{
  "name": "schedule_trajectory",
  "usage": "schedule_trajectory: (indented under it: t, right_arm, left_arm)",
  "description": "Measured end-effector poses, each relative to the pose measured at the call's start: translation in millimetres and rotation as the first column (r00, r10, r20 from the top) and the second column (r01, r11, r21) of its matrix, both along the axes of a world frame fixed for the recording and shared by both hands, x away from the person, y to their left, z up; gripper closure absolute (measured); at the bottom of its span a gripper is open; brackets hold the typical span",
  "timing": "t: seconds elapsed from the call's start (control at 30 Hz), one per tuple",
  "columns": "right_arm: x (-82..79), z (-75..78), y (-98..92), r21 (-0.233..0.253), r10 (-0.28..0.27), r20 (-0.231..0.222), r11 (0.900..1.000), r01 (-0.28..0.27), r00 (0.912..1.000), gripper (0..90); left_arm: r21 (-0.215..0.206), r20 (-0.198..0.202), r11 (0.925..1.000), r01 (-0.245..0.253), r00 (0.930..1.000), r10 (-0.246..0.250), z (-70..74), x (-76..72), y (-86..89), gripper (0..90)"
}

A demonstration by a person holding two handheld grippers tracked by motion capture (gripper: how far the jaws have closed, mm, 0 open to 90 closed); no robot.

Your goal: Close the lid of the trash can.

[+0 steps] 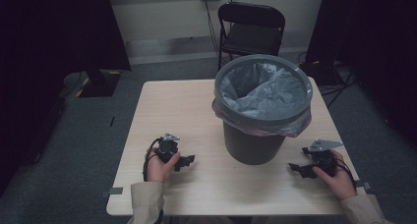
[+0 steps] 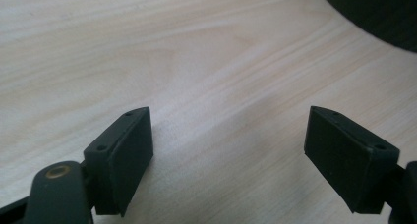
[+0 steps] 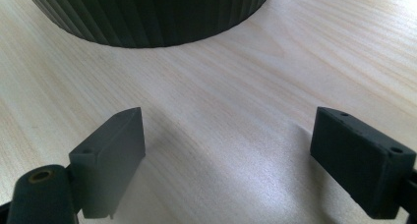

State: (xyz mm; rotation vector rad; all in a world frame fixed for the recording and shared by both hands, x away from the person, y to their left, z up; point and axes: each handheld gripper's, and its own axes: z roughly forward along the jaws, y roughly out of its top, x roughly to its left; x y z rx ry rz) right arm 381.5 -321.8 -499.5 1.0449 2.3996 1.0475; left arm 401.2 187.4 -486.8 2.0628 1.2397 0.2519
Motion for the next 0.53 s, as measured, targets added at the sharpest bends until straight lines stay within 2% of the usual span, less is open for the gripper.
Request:
schedule_trajectory:
  t: [0.1, 0.27, 0.5, 0.53]
  right_arm:
    - [0.0, 0.0, 0.0, 0.000, 0.000, 0.000, 1.000, 0.000, 1.0000, 12.6]
    - [0.0, 0.0, 0.0, 0.000, 0.000, 0.000, 1.000, 0.000, 1.0000, 12.5]
    - [0.1, 0.0, -0.1, 0.000, 0.000, -0.001, 1.000, 0.000, 1.0000, 12.6]
    - [0.1, 0.1, 0.0, 0.000, 0.000, -0.001, 1.000, 0.000, 1.0000, 12.5]
  left_arm:
    - [0.003, 0.032, 1.0000, 0.000, 0.9995, -0.001, -2.5, -1.8, -0.6, 16.2]
    - [0.045, 0.081, 0.9985, 0.031, 0.9961, -0.035, -5.9, -5.6, -2.8, 14.4]
    - [0.061, 0.140, 0.9958, 0.069, 0.9872, -0.077, -12.4, -10.9, -3.9, 9.6]
    - [0.071, 0.150, 0.9940, 0.083, 0.9842, -0.093, -13.2, -11.0, -3.5, 7.8]
